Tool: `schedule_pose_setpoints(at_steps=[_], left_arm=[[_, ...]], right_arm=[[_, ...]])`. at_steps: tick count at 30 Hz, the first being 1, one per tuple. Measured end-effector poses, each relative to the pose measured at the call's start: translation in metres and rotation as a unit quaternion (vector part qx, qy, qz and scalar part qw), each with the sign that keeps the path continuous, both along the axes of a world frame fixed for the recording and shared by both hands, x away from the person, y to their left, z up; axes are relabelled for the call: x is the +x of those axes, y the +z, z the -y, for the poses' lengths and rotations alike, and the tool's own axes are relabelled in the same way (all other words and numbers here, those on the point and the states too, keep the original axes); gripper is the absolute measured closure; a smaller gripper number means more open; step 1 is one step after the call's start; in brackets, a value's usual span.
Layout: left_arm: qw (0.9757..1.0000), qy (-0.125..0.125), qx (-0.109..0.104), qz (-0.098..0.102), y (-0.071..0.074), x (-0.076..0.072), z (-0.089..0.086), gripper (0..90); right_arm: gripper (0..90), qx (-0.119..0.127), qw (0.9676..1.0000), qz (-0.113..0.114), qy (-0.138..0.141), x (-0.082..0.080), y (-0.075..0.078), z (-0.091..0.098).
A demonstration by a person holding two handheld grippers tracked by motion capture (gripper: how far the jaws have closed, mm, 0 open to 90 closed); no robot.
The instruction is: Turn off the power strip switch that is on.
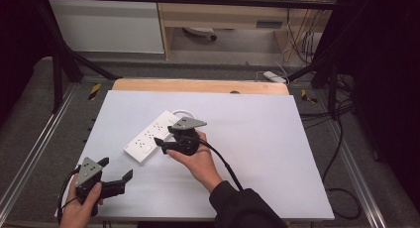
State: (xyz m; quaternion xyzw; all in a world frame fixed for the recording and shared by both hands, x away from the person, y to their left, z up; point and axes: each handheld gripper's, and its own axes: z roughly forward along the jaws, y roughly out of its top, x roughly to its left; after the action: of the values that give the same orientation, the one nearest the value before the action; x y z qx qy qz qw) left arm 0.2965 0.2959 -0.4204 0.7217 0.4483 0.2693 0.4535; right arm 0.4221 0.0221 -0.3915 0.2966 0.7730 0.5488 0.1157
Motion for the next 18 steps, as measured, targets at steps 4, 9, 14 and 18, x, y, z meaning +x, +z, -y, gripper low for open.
schedule_pose_setpoints(at_steps=[4,9,14,18], left_arm=[[1.0,0.0,0.0,0.0,0.0,0.0,0.0,5.3],[1.0,0.002,0.001,0.0,0.0,0.0,0.0,5.3],[1.0,0.001,0.001,-0.001,0.0,0.0,0.0,5.3],[1.0,0.001,0.003,-0.001,-0.001,0.0,0.0,5.3]], right_arm=[[19.2,-0.005,0.9999,-0.004,-0.009,0.001,0.005,0.008],[8.6,-0.004,0.9998,-0.01,-0.016,0.003,0.01,0.02],[5.3,-0.014,0.9997,0.003,-0.018,0.003,0.016,0.033],[5.4,-0.021,0.9995,0.018,-0.018,0.0,0.021,0.043]])
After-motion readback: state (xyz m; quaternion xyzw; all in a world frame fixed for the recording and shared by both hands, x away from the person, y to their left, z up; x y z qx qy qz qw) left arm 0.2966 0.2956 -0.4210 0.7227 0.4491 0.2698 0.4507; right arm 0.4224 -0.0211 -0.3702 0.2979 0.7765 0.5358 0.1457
